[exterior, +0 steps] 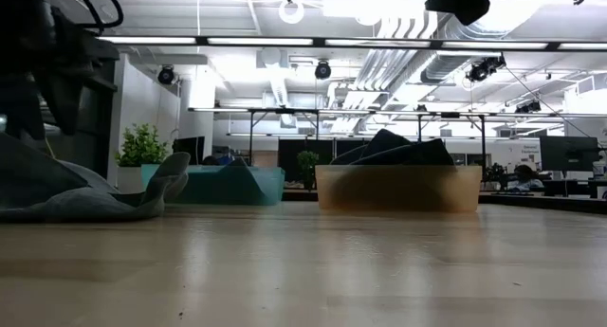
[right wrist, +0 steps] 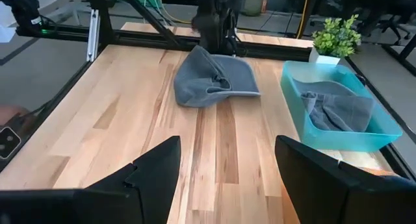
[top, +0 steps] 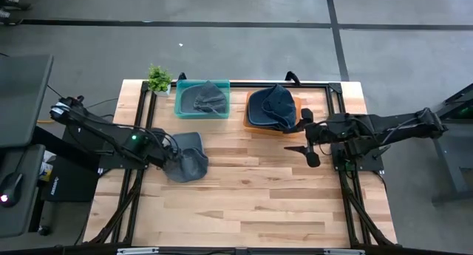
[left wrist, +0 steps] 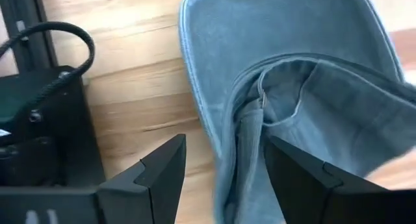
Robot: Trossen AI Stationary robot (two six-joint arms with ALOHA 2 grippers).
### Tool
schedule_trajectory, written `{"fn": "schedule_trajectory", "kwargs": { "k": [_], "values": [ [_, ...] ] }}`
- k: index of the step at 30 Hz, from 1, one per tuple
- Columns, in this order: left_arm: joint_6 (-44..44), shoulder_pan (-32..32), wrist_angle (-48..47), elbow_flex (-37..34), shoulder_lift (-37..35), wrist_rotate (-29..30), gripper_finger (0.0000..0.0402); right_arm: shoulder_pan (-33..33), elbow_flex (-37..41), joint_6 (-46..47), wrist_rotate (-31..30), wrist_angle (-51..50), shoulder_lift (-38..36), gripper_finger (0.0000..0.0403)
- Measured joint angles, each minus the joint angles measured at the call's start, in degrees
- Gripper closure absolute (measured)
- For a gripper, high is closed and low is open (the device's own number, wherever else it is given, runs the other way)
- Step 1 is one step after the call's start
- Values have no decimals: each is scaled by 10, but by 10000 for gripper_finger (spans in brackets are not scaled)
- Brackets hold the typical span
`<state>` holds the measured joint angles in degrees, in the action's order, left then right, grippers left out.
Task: Pick & Place hat
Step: Put the gray cap into the green bin
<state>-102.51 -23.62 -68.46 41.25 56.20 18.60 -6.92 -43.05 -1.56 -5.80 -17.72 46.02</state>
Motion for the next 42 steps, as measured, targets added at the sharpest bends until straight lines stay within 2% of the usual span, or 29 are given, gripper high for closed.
{"fn": "schedule_trajectory", "kwargs": {
  "k": [5,9,14,17,22,29,35,42],
  "values": [
    [42,0,-2,-7,-52,-37,199,0,0,-3,2,0,5,157],
    [52,0,-1,-8,-84,-45,199,0,0,-4,2,0,9,157],
    [46,0,-2,-8,-107,-42,199,0,0,-4,2,0,9,157],
    [5,10,0,-8,-106,-49,199,0,0,-4,2,0,9,157],
    [-14,56,29,-9,-74,-104,199,0,0,-10,2,0,9,157],
    [34,135,30,-9,5,-154,199,0,0,-15,2,-1,9,157],
    [99,204,47,-9,51,-158,199,0,1,-15,18,-9,9,157],
    [173,288,57,-9,59,-168,199,0,1,-19,19,-19,9,157]
  ]
}}
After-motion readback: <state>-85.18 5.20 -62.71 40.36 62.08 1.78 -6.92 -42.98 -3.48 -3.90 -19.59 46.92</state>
